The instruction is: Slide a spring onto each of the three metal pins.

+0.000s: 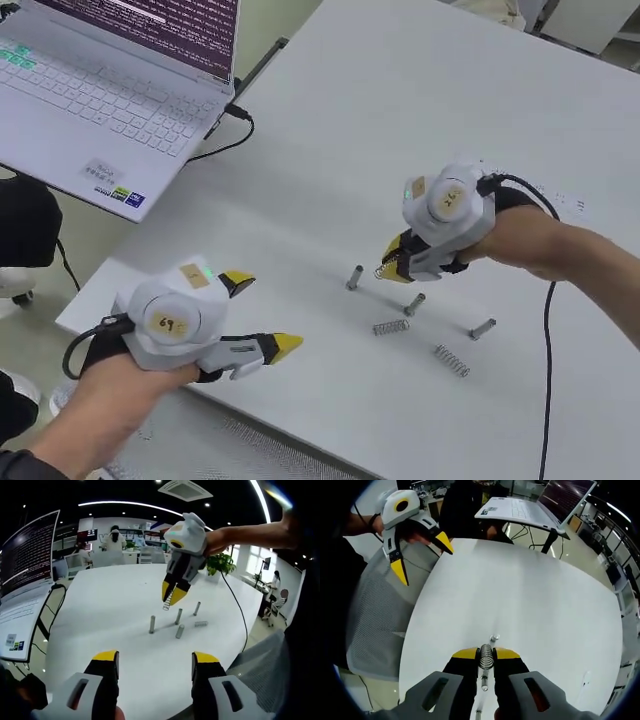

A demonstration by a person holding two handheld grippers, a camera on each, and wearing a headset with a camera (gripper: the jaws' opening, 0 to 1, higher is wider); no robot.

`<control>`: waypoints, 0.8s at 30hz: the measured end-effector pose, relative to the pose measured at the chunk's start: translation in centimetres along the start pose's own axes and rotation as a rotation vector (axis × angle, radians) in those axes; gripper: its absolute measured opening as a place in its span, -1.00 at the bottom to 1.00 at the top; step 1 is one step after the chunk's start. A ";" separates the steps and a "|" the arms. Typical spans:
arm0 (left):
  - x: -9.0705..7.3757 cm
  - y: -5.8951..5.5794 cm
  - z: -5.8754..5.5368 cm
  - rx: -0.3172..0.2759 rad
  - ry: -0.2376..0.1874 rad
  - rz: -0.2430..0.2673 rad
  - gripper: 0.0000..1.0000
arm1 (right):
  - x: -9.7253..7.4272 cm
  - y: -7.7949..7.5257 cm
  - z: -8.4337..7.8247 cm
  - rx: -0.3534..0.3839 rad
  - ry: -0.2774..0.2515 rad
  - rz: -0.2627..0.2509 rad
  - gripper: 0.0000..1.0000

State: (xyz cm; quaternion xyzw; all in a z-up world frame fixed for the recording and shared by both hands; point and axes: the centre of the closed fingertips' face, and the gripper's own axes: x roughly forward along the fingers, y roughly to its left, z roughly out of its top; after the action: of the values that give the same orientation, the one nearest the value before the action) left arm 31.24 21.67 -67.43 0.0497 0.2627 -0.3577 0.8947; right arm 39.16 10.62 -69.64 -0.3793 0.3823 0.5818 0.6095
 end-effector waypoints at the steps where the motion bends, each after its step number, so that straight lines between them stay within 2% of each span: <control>1: 0.0 0.0 0.0 -0.001 -0.001 -0.001 0.09 | 0.2 -0.1 0.0 -0.006 0.004 0.001 -0.83; 8: 0.1 -0.1 0.0 -0.003 0.002 -0.003 0.09 | 1.3 -0.3 0.0 -0.029 0.022 0.008 -0.83; 24: -0.3 0.4 -0.3 -0.013 0.009 0.007 0.10 | 2.4 -1.5 0.4 -0.047 0.032 0.007 -0.83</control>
State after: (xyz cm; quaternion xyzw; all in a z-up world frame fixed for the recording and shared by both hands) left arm 31.17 22.22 -67.58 0.0466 0.2689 -0.3526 0.8951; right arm 40.74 11.95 -71.60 -0.4016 0.3795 0.5866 0.5921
